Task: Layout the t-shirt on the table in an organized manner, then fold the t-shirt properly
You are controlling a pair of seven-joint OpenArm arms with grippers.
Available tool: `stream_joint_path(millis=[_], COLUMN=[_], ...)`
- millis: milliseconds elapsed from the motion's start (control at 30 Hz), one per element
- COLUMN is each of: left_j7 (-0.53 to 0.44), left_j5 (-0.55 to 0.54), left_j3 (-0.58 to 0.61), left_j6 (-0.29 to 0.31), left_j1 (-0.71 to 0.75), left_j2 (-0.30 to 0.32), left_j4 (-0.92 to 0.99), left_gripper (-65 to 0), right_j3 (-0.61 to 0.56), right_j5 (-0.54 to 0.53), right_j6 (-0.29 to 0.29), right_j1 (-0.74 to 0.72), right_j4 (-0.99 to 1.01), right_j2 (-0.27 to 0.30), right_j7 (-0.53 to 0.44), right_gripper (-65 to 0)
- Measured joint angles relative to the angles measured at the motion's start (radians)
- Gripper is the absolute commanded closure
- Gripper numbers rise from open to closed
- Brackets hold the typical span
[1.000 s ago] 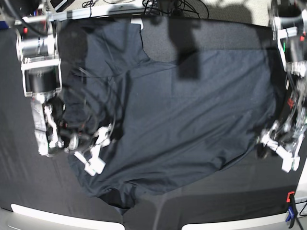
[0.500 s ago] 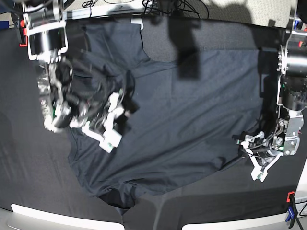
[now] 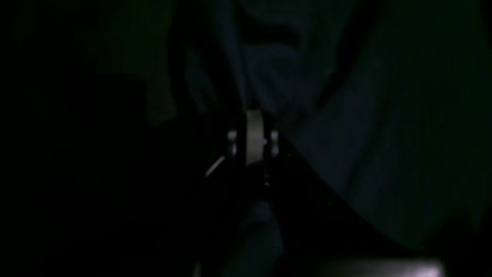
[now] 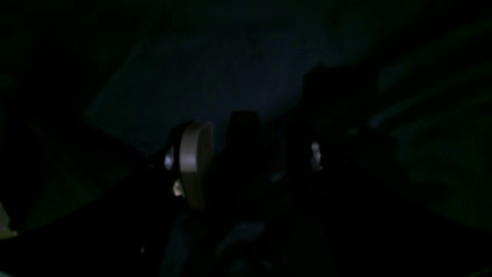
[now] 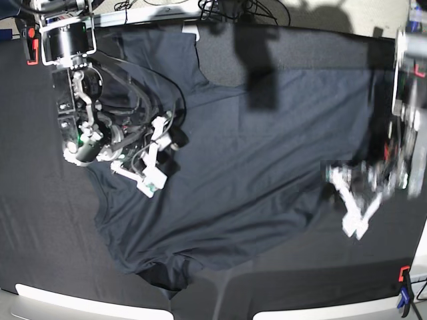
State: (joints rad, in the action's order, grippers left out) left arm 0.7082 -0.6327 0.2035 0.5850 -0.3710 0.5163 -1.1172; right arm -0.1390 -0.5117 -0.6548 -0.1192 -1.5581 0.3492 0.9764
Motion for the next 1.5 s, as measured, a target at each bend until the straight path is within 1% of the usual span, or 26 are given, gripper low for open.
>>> stream_joint_path(millis=[100,267,367,467,500,533,600,633,667,700,833,900,1000,1033,1067,1100,1167,1200,1267,1300,1333,1400,1467,1500], left_j7=[0.0,-0.011,-0.011,-0.012,-0.005,0.003,0.053,0.083,0.098,0.113,0.13,0.13,0.106,0.08,0.05,0.021,0.0,0.002,0.002,-0.005,0.012,0.016,0.045,0.074], left_j5=[0.001,-0.003,0.001,0.0,0.002,0.01,0.016,0.017,0.019,0.021,0.016,-0.036,-0.121,-0.135,-0.138,-0.12,-0.035,-0.01,0.014,0.045,0.085,0.11,0.113,0.086], left_j3=[0.0,0.001,0.001,-0.002,-0.001,-0.001,-0.002,-0.002,-0.002,-0.002,-0.003,-0.027,-0.117,-0.153,-0.187,-0.215,-0.24,-0.237,-0.22,-0.206,-0.194,-0.182,-0.186,-0.19], left_j6=[0.001,0.004,0.019,0.042,0.042,0.045,0.049,0.064,0.082,0.103,0.105,0.107,0.107,0.077,0.019,-0.047,-0.089,-0.099,-0.107,-0.143,-0.147,-0.162,-0.169,-0.171], left_j1=[0.137,0.324,0.417,0.481,0.5,0.515,0.535,0.54,0.543,0.542,0.521,0.492,0.427,0.409,0.395,0.381,0.365,0.362,0.362,0.362,0.358,0.349,0.317,0.301], left_j2=[0.015,-0.015,-0.023,-0.026,-0.029,-0.031,-0.031,-0.03,-0.031,-0.03,-0.026,-0.029,-0.03,-0.03,-0.033,-0.04,-0.058,-0.066,-0.113,-0.142,-0.165,-0.199,-0.203,-0.203], left_j4=[-0.198,-0.446,-0.531,-0.556,-0.556,-0.556,-0.556,-0.555,-0.555,-0.555,-0.555,-0.555,-0.555,-0.556,-0.556,-0.556,-0.555,-0.552,-0.528,-0.504,-0.472,-0.397,-0.323,-0.301], left_gripper=[0.0,0.0,0.0,0.0,0.0,-4.4,-17.1,-22.6,-26.8,-28.8,-29.2,-29.2,-29.2,-29.2,-29.2,-29.2,-29.2,-29.2,-29.2,-29.2,-29.2,-29.2,-29.2,-29.2], right_j3=[0.025,0.05,0.05,0.05,0.05,0.05,0.05,0.05,0.05,0.05,0.05,0.05,0.05,0.05,0.05,0.05,0.05,0.05,0.05,0.05,0.05,0.05,0.05,0.05], right_j5=[-0.001,0.008,0.004,0.0,0.001,0.001,-0.001,-0.001,-0.001,-0.001,0.0,0.002,0.004,0.005,0.005,0.005,0.004,0.003,0.004,0.004,0.003,0.005,0.006,0.007], right_j6=[0.0,0.0,0.0,0.0,0.0,0.0,0.0,0.0,0.0,0.0,0.0,0.0,0.0,0.0,0.0,0.0,0.0,0.0,0.0,0.0,0.0,0.0,0.0,0.0], right_j1=[-0.002,0.0,0.0,0.0,0.0,0.0,0.0,0.0,0.0,0.0,0.0,-0.001,-0.001,-0.001,0.0,0.0,0.0,0.0,0.0,-0.001,0.0,0.0,0.0,-0.001], right_j4=[0.0,0.0,0.0,0.0,0.0,0.0,0.0,0.0,0.0,0.0,0.0,0.0,0.0,0.0,0.0,0.0,0.0,0.0,0.0,0.0,0.0,0.0,0.0,0.0], right_j2=[0.0,0.0,-0.001,0.0,0.0,0.0,0.0,0.0,0.0,0.0,0.0,0.0,0.0,0.0,0.0,0.0,0.0,0.0,-0.004,-0.01,-0.016,-0.029,-0.042,-0.048], right_j7=[-0.016,-0.014,-0.015,-0.015,-0.015,-0.015,-0.015,-0.015,-0.015,-0.015,-0.015,-0.015,-0.014,-0.015,-0.015,-0.015,-0.015,-0.018,-0.018,-0.019,-0.019,-0.019,-0.019,-0.019], right_gripper=[-29.0,-29.0,-29.0,-29.0,-29.0,-29.0,-29.0,-29.0,-29.0,-29.0,-29.0,-29.0,-29.0,-29.0,-29.0,-29.0,-29.0,-29.0,-29.0,-29.0,-29.0,-29.0,-29.0,-29.0])
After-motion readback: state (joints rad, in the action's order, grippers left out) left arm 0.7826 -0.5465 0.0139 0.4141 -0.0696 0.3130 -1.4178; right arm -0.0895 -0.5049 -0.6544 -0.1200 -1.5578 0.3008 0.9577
